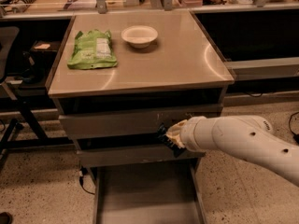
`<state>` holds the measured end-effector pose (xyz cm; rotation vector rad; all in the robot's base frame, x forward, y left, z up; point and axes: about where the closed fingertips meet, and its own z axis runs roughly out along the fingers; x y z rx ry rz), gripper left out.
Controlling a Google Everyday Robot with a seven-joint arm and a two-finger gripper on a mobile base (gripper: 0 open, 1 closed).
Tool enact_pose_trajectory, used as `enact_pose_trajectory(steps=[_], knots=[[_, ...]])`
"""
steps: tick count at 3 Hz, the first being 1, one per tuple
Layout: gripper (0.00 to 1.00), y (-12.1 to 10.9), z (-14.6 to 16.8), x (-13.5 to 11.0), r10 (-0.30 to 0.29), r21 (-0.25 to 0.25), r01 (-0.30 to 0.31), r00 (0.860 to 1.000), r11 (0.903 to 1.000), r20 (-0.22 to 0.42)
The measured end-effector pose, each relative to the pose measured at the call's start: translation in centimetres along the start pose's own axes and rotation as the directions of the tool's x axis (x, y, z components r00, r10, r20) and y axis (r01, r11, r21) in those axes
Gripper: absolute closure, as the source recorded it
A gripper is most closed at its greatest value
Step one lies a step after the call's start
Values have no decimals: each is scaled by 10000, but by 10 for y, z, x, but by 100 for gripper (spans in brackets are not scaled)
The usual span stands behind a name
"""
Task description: Pick rxbar blueberry from bottom drawer and place on counter
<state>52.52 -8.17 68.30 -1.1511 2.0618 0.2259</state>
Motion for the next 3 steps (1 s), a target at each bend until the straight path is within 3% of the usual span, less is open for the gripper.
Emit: enact_pose_trajectory(steps=[2, 3], knots=[[100, -36, -53, -54, -575, 897, 562, 9983, 9944, 119], [100, -60, -80, -85, -903, 1633, 819, 9949, 9832, 452]])
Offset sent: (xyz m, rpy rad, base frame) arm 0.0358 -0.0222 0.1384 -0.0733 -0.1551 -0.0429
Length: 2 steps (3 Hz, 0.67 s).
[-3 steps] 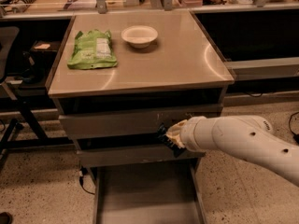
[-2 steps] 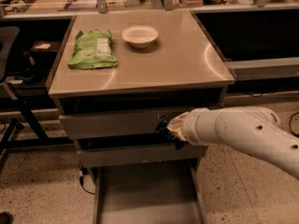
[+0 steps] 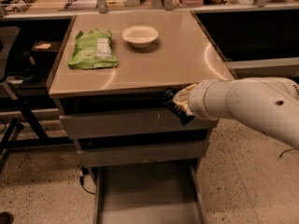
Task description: Pick rxbar blueberry from bottom drawer and place on counter
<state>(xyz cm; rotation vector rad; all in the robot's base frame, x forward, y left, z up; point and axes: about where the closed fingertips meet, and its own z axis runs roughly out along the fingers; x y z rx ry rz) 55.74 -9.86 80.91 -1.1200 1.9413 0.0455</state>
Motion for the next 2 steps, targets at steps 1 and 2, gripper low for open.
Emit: enact_pose_trajectory(steps=[1, 2], knots=[[100, -1, -1, -1, -8, 18, 8, 10000, 10000, 16], [100, -12, -10, -16, -181, 307, 176, 9997, 9994, 164]])
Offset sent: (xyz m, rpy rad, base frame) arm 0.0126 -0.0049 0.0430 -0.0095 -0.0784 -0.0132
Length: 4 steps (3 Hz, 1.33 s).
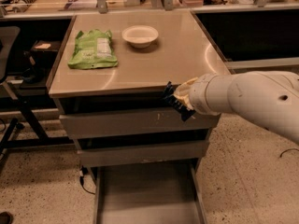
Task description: Pick rxbar blueberry from bottom drawer and place on counter
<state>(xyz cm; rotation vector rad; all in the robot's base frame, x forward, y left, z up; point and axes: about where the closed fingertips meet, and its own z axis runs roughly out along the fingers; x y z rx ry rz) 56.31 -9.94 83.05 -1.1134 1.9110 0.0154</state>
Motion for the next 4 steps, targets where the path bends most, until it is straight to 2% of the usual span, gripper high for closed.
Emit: enact_pose_trajectory(steps=[2, 4], knots=[[100, -54, -16, -45, -376, 645, 368, 9992, 9972, 114], [100, -106, 6, -79, -710, 674, 717, 9974, 9951, -138]])
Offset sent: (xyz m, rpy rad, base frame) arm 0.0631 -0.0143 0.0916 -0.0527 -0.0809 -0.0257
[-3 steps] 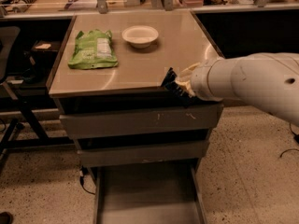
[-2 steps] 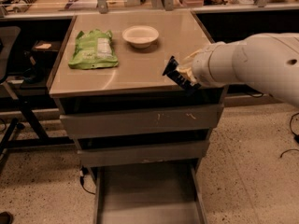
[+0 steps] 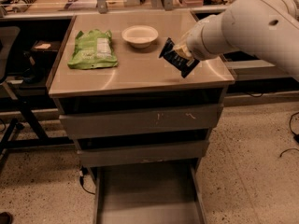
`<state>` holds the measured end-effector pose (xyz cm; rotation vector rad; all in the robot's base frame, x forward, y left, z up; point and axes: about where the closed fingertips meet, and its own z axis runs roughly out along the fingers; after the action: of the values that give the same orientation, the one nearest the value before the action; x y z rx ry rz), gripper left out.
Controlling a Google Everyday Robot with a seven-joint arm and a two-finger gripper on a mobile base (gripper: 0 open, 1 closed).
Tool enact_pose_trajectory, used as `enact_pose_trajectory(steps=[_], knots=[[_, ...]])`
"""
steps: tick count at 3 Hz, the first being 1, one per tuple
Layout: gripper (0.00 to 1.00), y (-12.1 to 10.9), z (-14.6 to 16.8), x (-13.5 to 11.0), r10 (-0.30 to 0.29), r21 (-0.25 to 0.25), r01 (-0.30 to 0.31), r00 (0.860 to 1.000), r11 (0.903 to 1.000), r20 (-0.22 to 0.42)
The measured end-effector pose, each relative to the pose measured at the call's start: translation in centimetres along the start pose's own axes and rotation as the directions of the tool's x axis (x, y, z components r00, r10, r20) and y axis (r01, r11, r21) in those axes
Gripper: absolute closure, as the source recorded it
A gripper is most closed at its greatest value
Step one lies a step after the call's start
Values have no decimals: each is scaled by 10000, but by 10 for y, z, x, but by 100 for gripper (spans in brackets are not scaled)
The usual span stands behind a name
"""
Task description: Pick rxbar blueberry from bottom drawer and place on counter
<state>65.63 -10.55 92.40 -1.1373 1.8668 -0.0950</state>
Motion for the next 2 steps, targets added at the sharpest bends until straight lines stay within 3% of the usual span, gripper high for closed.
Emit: enact_pose_trajectory(steps=[2], knots=[[100, -16, 50, -25, -591, -484, 582, 9981, 9971, -176]])
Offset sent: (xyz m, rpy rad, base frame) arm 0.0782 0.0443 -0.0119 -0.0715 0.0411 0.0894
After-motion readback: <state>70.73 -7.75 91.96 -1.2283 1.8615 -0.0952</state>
